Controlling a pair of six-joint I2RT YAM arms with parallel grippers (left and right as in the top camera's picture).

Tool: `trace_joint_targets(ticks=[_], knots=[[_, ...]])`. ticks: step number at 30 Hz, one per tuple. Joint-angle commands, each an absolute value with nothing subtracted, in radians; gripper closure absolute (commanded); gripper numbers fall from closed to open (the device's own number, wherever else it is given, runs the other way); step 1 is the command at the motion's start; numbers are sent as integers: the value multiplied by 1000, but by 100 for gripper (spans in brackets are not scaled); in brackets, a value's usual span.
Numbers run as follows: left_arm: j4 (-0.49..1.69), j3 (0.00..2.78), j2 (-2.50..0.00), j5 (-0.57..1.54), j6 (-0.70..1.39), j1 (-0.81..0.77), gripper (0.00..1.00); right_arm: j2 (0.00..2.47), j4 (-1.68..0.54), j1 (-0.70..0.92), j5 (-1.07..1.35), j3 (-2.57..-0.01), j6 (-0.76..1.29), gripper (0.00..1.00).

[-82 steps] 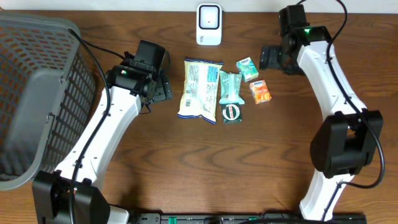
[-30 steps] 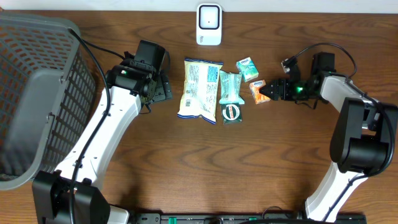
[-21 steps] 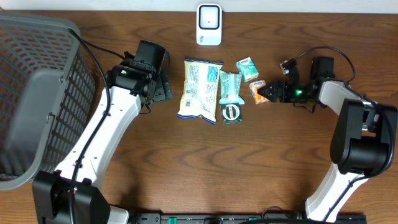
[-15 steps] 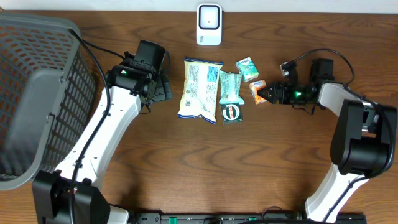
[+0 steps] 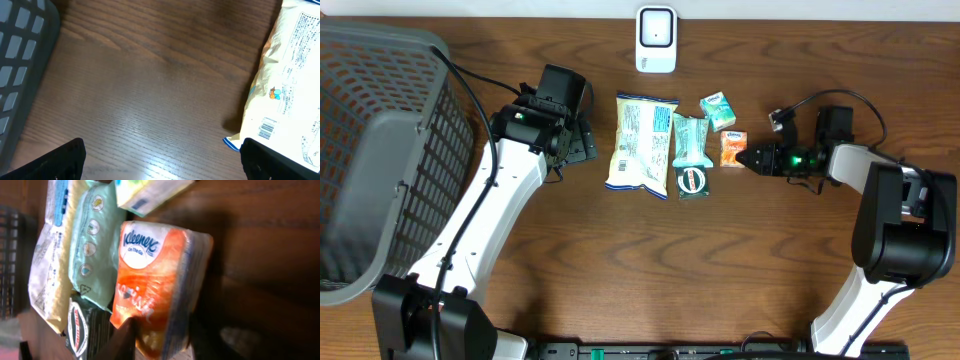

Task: Scan the item barcode
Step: 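Lower the right gripper and grasp the orange Kleenex pack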

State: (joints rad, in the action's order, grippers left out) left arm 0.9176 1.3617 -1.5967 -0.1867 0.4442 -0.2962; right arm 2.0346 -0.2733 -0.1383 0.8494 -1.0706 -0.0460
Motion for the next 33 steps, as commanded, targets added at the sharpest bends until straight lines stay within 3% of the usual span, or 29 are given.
trace_joint_targets(ticks=[1, 2, 15, 21, 28, 33], knots=[[923, 1366, -1588, -203, 439, -295, 2, 2069, -281, -119, 777, -1048, 9, 95], [923, 1366, -1588, -203, 439, -295, 2, 2069, -281, -119, 778, -1048, 17, 99], [923, 1366, -1588, -203, 439, -295, 2, 2069, -279, -124, 1118, -1065, 30, 99], [923, 1366, -1588, -203, 439, -295, 2, 2069, -277, -124, 1214, -1065, 138, 99], [923, 1366, -1588, -203, 439, -295, 2, 2069, -146, -123, 1564, -1065, 134, 99], [923, 1366, -1588, -203, 439, -295, 2, 2068, -123, -121, 1562, -1065, 163, 99]])
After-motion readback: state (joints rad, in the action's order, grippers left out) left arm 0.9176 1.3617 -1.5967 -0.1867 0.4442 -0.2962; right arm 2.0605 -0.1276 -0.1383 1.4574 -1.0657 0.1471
